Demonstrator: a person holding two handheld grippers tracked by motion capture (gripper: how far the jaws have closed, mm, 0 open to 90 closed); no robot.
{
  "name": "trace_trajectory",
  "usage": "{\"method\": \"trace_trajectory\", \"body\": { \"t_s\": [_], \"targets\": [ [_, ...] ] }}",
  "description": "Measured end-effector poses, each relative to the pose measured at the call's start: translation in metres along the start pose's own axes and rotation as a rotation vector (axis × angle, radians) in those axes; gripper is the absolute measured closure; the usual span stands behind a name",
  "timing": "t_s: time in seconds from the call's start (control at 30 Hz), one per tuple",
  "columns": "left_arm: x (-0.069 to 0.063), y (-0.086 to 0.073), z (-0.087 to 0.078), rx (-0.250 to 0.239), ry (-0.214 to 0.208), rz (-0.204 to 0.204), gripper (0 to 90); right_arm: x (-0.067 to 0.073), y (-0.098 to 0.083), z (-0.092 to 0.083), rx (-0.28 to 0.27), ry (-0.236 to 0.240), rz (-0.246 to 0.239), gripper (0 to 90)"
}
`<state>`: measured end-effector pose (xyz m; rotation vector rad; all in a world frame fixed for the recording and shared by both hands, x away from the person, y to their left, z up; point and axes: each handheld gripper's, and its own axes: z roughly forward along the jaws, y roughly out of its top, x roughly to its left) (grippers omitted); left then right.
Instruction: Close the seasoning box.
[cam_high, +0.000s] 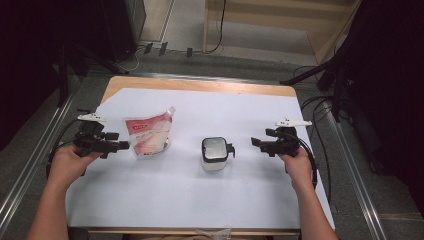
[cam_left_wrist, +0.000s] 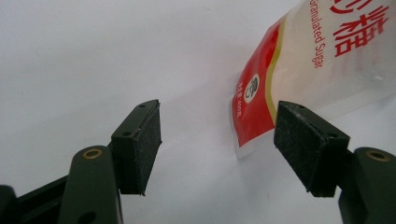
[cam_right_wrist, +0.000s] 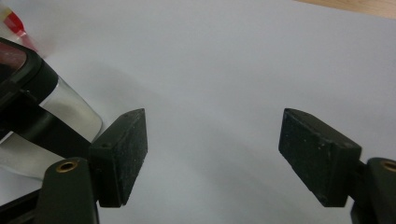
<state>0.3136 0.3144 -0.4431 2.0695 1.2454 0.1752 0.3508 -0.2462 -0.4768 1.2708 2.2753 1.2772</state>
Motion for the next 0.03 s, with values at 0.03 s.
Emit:
{"method": "trace_trajectory", "body": {
  "t_s": [0.03],
  "targets": [
    [0.0003,0.0000,0.0010,0.002,0.001,-0.001,32.7,-0.0002,-0.0003,0.0005,-0.004,-0.003,0.001,24.0]
  ]
}}
